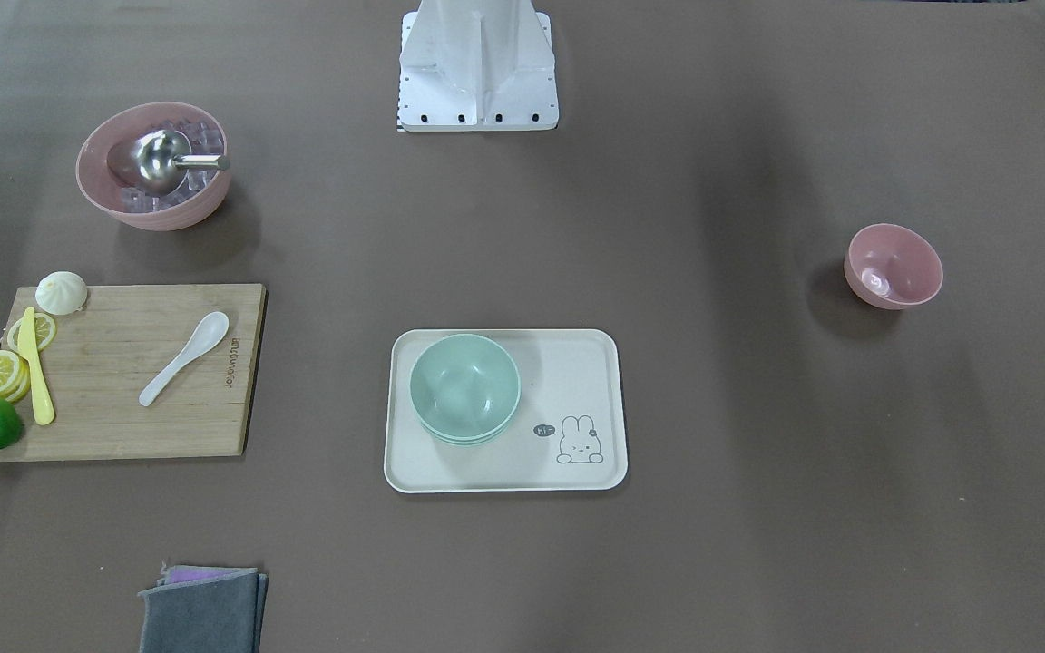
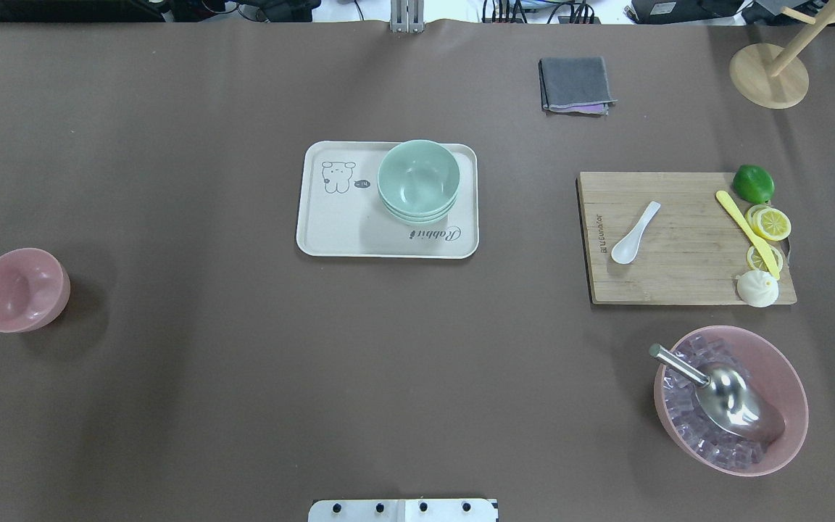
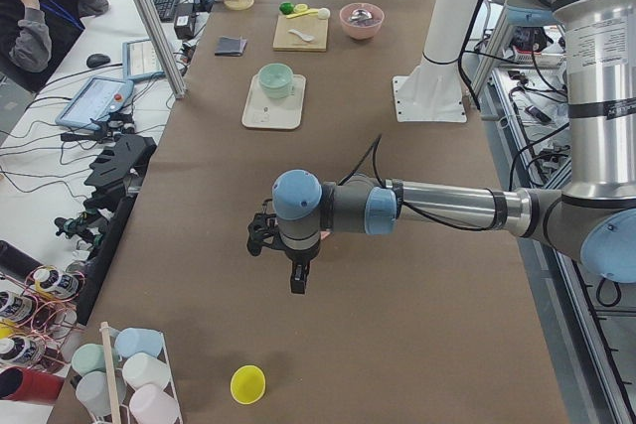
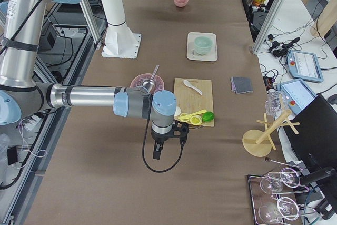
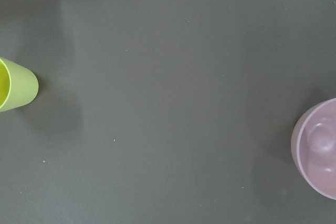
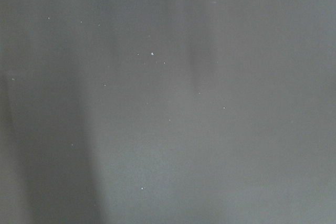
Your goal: Stack pink bowl on green and place spoon
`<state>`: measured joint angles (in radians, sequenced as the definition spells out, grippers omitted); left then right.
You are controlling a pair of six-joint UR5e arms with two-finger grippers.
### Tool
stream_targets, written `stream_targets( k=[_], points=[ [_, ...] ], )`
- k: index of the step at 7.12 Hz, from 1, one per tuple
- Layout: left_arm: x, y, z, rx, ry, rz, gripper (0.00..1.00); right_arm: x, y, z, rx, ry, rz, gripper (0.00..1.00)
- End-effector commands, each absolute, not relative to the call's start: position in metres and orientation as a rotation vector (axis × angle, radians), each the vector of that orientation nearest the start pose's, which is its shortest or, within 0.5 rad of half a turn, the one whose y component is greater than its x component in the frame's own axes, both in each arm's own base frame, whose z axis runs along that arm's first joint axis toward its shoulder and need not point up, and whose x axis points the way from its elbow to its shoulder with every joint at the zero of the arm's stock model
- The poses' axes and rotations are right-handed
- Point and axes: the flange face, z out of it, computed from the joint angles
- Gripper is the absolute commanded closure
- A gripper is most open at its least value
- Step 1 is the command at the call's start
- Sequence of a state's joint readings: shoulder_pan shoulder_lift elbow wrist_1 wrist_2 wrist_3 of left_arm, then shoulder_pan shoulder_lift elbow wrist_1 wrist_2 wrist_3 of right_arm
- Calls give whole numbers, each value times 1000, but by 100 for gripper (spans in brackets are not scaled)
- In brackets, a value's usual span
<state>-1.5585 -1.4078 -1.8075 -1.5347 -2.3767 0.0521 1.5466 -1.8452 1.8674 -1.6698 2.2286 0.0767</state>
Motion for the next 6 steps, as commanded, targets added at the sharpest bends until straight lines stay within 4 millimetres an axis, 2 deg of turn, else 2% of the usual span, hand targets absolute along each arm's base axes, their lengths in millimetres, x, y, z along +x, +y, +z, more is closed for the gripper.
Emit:
stream_targets(
  k=[1, 3, 4, 6],
  points=[
    [-56, -426, 613, 61, 801, 80, 2, 63, -372, 649, -106, -653, 76, 0],
    [-57, -428, 605, 81, 799, 89, 2, 63, -378, 642, -90, -654, 71, 0],
    [-56, -431, 600, 92, 799, 95, 2, 63, -379, 619, -49, -660, 55, 0],
    [-55, -432, 592, 107, 808, 101, 2, 63, -381, 597, -5, -660, 39, 0]
  ],
)
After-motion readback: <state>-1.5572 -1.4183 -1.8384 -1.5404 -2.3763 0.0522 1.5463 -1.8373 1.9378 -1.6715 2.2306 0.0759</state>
